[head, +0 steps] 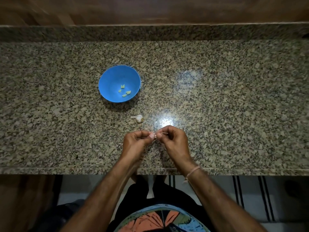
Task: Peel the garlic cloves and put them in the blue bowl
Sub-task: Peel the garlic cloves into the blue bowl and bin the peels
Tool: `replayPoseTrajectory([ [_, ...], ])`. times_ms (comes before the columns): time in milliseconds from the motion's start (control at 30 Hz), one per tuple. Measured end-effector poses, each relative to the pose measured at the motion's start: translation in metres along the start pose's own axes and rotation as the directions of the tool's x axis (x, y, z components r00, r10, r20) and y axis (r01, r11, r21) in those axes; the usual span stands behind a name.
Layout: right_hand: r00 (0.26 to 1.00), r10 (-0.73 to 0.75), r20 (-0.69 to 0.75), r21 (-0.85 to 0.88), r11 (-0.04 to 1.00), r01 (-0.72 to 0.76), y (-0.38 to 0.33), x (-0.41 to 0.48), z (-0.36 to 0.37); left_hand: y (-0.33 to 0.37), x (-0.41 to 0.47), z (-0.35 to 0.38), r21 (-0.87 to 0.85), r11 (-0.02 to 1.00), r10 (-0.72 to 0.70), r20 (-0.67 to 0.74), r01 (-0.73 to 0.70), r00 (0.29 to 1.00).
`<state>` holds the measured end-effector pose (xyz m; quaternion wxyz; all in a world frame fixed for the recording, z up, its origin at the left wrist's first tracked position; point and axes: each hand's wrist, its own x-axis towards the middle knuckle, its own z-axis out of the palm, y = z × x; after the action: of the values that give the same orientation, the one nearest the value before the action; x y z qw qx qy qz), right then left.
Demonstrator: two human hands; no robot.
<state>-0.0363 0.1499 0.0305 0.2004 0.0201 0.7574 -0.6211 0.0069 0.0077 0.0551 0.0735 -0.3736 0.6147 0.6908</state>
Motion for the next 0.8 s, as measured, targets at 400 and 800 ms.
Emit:
replayPoseTrajectory([
  [400, 0.985, -0.142, 0.1, -0.168, 0.973, 0.157, -0.001, 0.002, -0.009, -0.004, 0.004, -0.002, 0.003, 0.981, -0.193, 0.072, 0.193, 0.979],
  [800, 0.961, 0.2, 0.19, 0.281, 0.927, -0.249, -0.001, -0.001, -0.005, -0.013, 0.005, 0.016, 0.063, 0.996, -0.057, -0.071, 0.061, 0.996],
])
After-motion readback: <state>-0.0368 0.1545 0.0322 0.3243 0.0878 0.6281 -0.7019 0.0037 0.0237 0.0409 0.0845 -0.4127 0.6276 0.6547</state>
